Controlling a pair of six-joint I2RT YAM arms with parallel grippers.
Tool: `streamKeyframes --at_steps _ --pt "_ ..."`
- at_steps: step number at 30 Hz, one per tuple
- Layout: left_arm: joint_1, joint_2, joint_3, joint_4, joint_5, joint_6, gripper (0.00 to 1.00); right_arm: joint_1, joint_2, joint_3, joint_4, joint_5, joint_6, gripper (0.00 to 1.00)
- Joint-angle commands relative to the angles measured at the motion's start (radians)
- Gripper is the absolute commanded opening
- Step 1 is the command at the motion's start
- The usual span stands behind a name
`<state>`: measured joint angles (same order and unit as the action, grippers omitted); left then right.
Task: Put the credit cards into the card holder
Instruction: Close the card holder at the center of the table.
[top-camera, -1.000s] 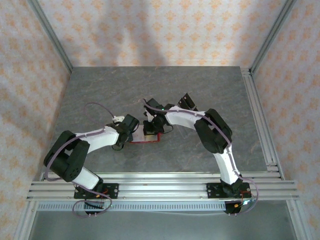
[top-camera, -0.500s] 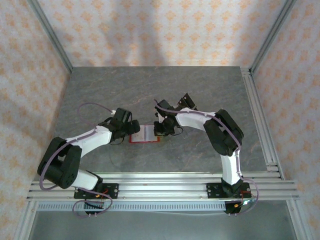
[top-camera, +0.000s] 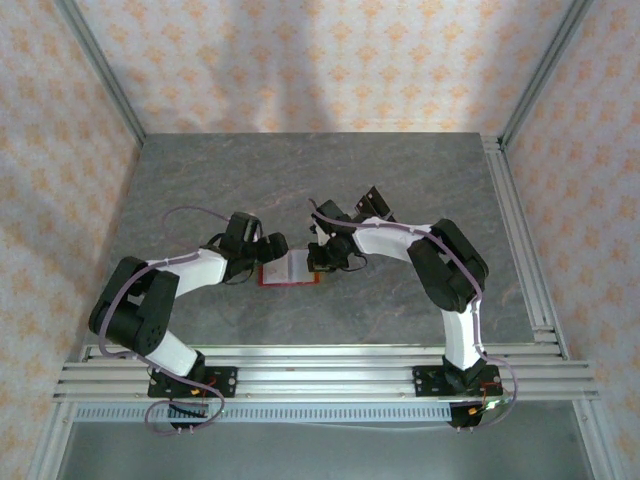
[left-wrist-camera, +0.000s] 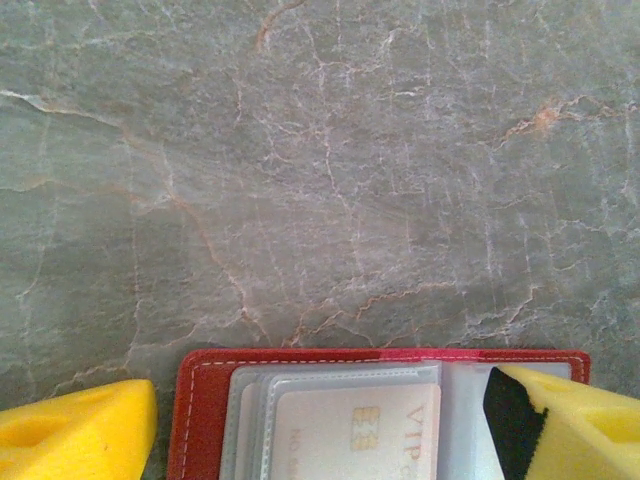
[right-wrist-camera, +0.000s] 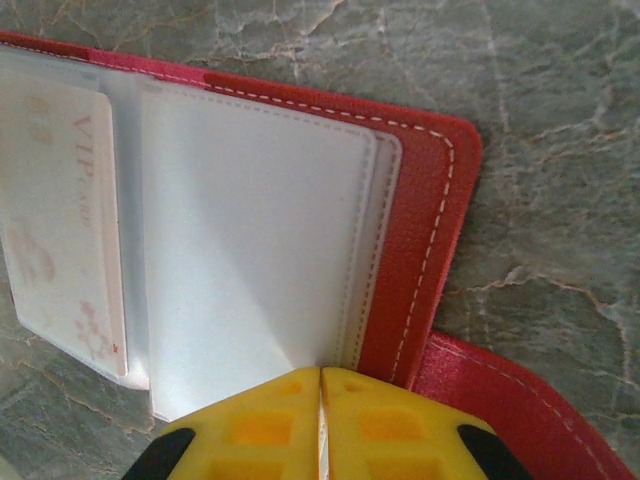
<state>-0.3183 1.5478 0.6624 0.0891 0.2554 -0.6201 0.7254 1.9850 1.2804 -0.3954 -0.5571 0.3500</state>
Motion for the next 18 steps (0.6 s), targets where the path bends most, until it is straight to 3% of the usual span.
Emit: streamKeyframes --at_steps 1,9,18 --pt "0.001 0.006 -0.026 0.110 0.062 -0.008 0.86 -0.003 0.029 -0.035 0.000 0.036 -0.005 0.09" --pt "0.001 -0.176 -0.075 0.109 0.094 -0.070 0.85 -0.006 0.024 -0.029 -0.010 0.040 -0.012 0.09" --pt "-0.046 -0.192 -0.078 0.147 0.116 -0.116 0.85 -0.016 0.023 -0.016 -0.014 0.034 -0.010 0.08"
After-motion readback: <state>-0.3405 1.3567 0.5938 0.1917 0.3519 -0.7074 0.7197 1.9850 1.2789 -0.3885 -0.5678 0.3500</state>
